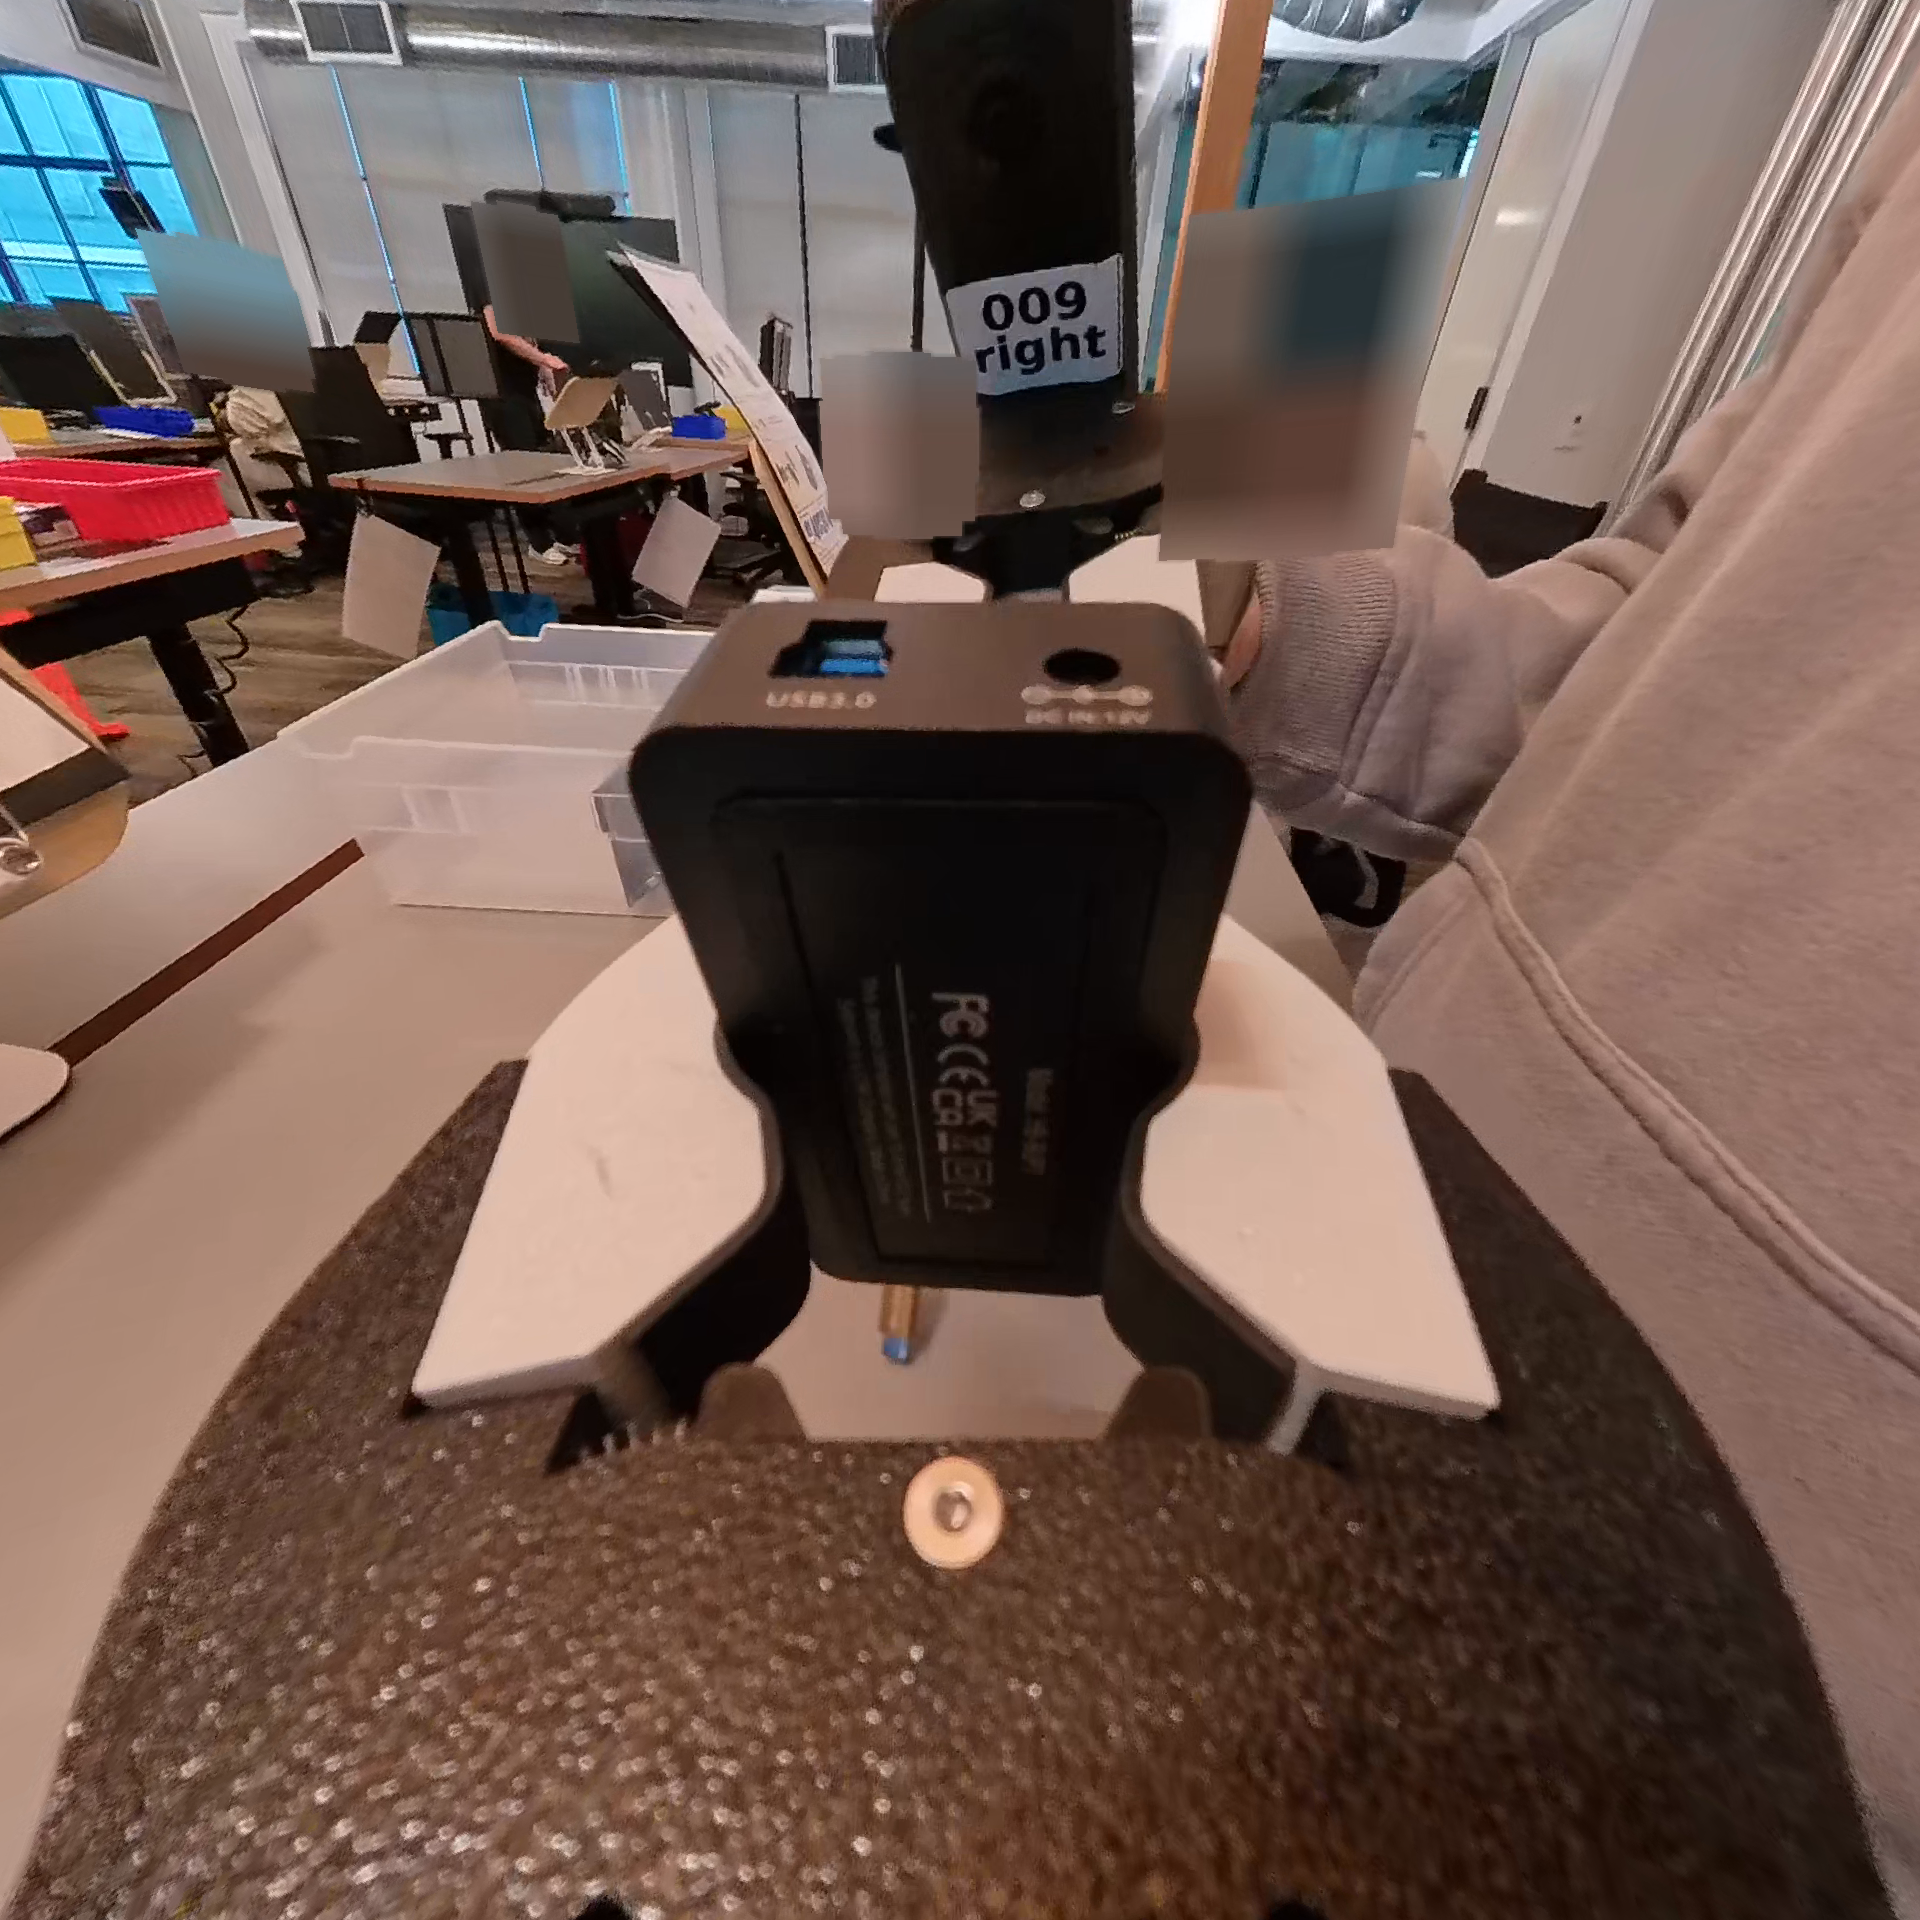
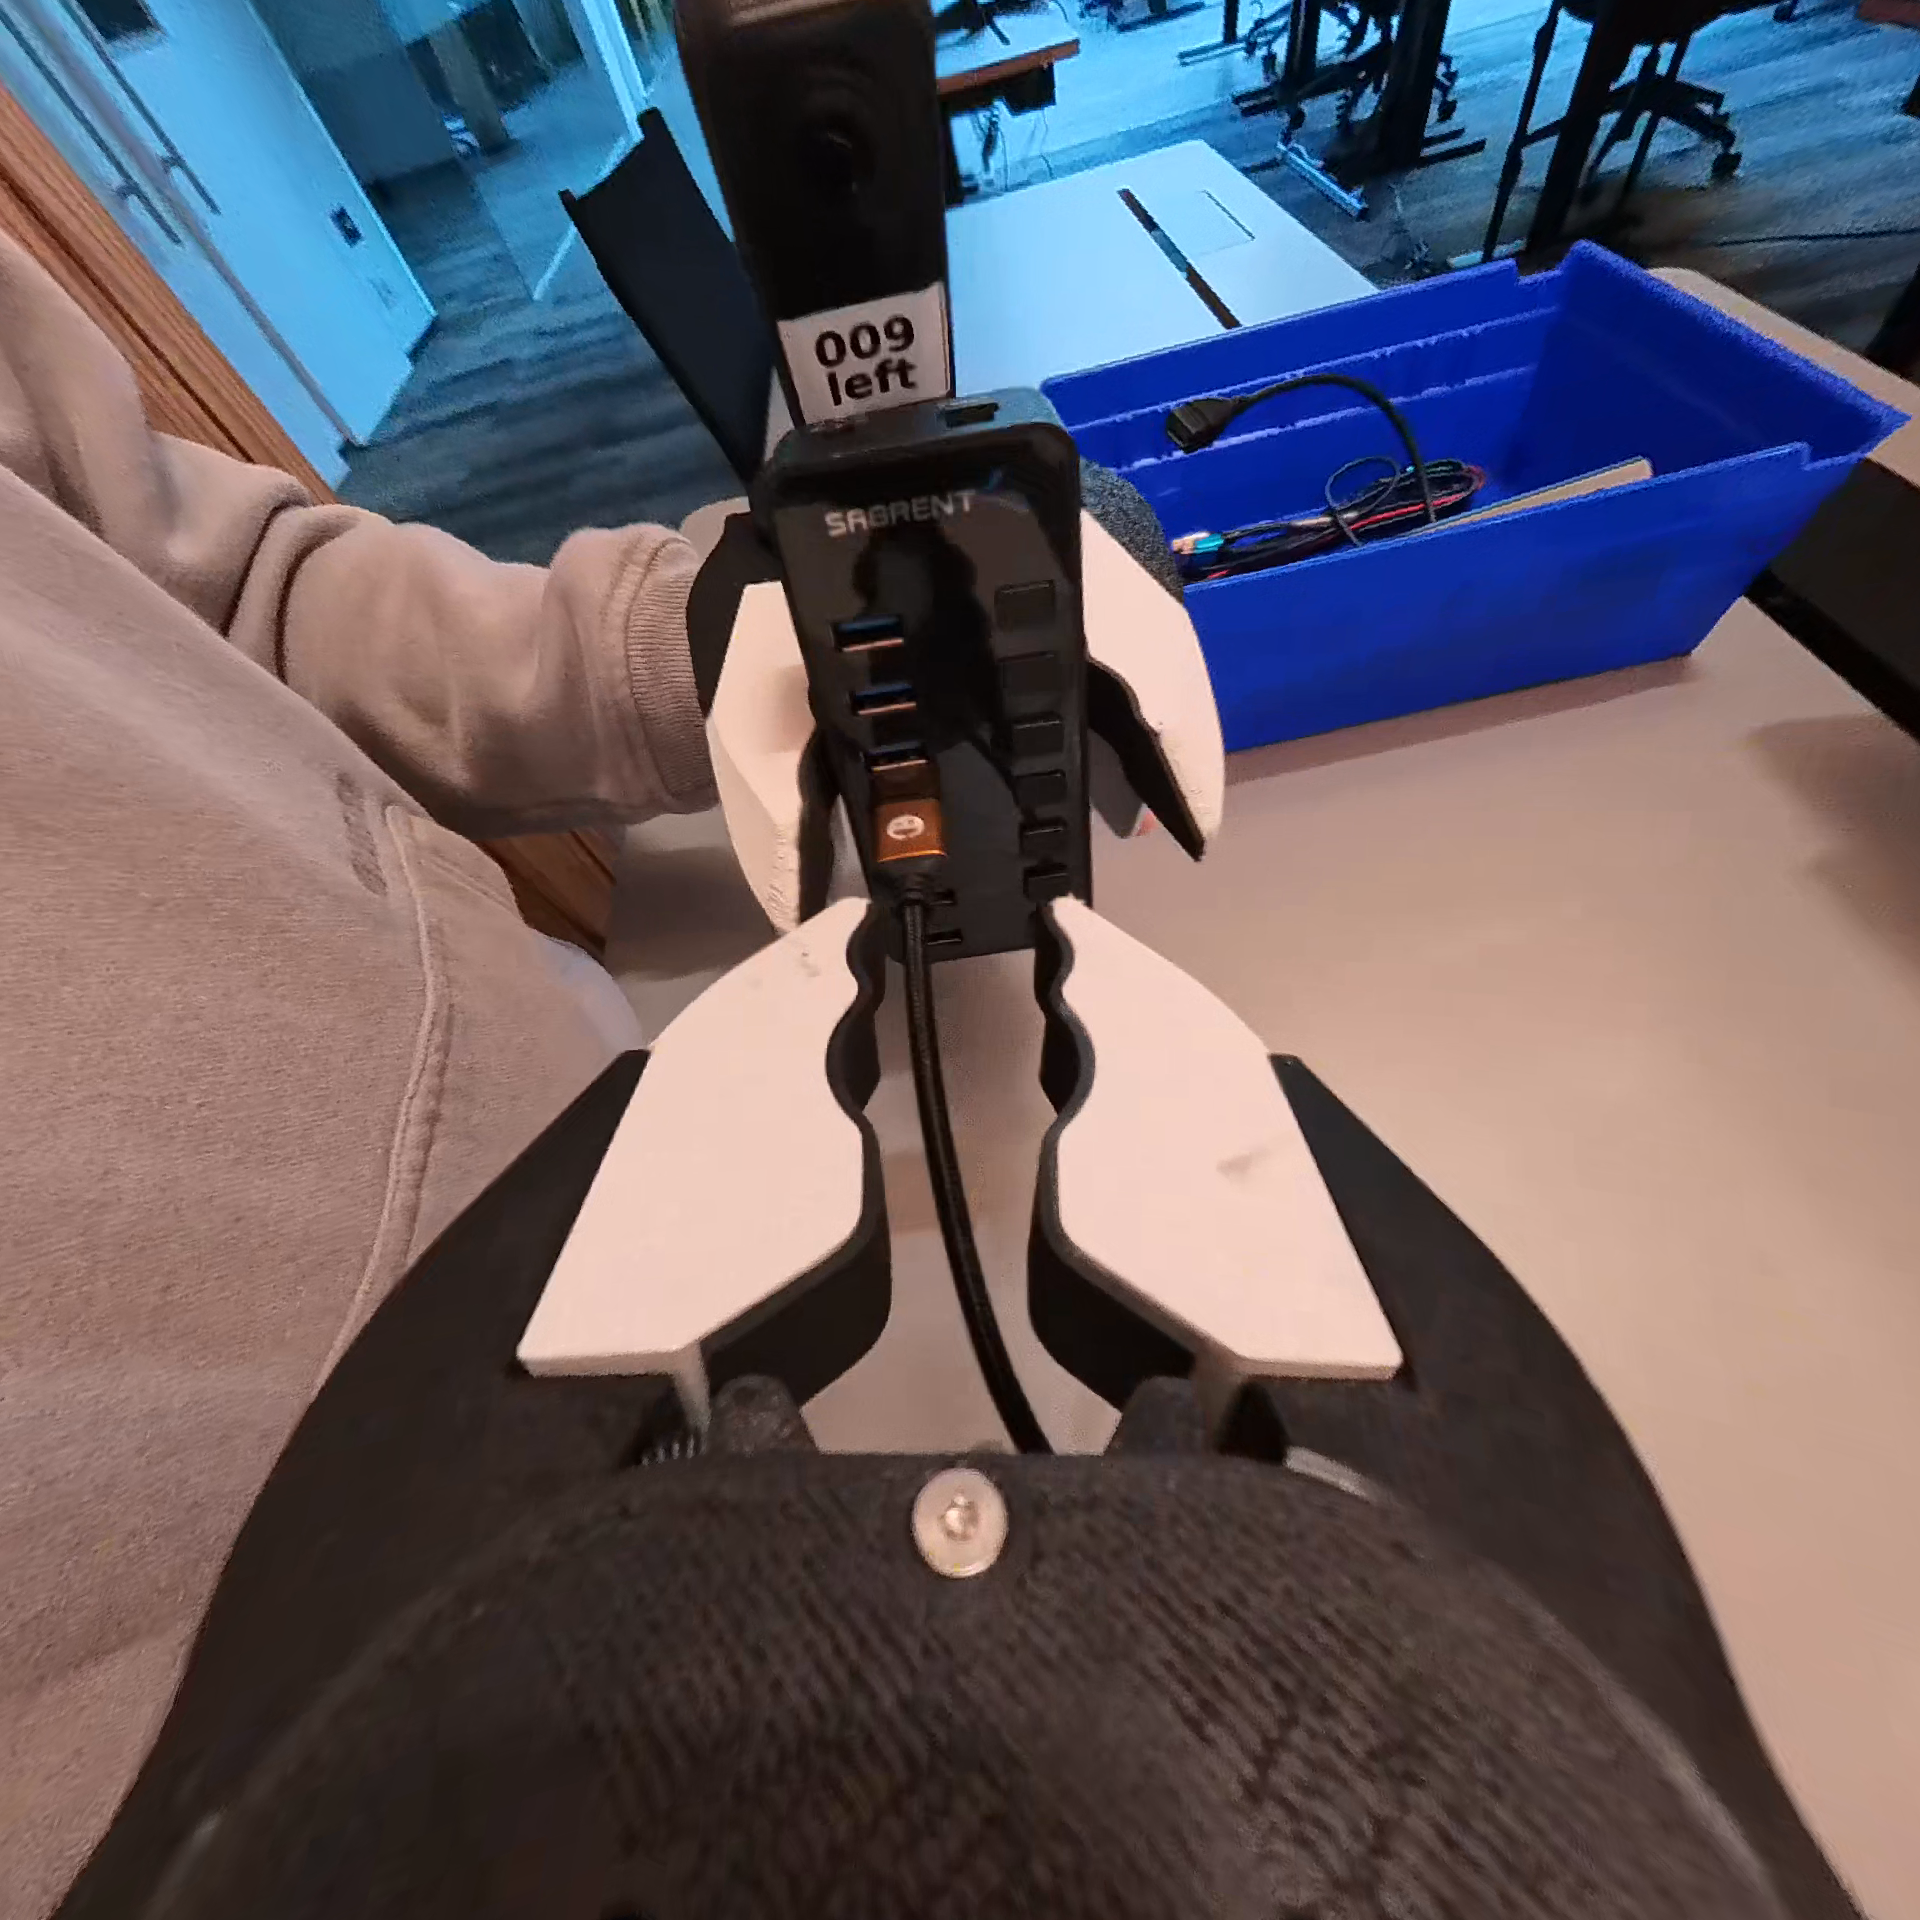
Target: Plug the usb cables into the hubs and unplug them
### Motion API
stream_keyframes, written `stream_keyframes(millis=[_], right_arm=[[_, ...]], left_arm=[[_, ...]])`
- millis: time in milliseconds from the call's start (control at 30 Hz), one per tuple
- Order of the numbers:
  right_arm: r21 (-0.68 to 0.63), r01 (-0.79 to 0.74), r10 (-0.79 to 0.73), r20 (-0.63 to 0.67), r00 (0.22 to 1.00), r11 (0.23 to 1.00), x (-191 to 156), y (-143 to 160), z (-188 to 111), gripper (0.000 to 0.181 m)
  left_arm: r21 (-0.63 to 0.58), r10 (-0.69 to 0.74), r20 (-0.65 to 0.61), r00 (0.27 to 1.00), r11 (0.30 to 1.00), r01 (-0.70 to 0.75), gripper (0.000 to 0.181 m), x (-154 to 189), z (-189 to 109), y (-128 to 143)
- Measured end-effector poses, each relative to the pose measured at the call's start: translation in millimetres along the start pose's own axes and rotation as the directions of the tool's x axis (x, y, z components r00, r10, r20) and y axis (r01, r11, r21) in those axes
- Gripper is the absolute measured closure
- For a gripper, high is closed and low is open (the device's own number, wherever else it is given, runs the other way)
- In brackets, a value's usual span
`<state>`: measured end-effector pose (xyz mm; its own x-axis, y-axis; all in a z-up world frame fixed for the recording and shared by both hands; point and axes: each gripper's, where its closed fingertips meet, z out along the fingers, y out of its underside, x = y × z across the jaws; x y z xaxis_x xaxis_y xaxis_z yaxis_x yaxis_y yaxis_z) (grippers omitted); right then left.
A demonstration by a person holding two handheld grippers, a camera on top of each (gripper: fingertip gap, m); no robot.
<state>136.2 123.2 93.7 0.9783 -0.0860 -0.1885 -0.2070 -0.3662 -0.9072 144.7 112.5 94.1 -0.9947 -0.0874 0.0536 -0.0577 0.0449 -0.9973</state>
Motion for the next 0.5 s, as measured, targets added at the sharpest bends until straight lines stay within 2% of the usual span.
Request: stream_keyframes(millis=[200,300,500], right_arm=[[-0.025,0.015,-0.014,0.041,0.999,1.0,-8.6,7.4,6.9,0.164],[0.016,0.011,-0.011,0.028,1.0,1.0,-9.2,2.5,7.3,0.165],[0.072,-0.053,0.051,0.023,0.998,0.996,-7.1,0.0,7.5,0.154]], left_arm=[[-0.013,0.018,-0.011,1.0,1.0,-0.018,0.111,4.0,3.7,1.4],[0.008,0.014,-0.01,1.0,1.0,-0.014,0.111,3.6,1.3,-1.9],[0.02,0.015,-0.015,1.0,1.0,-0.015,0.11,5.6,-0.4,-5.3]])
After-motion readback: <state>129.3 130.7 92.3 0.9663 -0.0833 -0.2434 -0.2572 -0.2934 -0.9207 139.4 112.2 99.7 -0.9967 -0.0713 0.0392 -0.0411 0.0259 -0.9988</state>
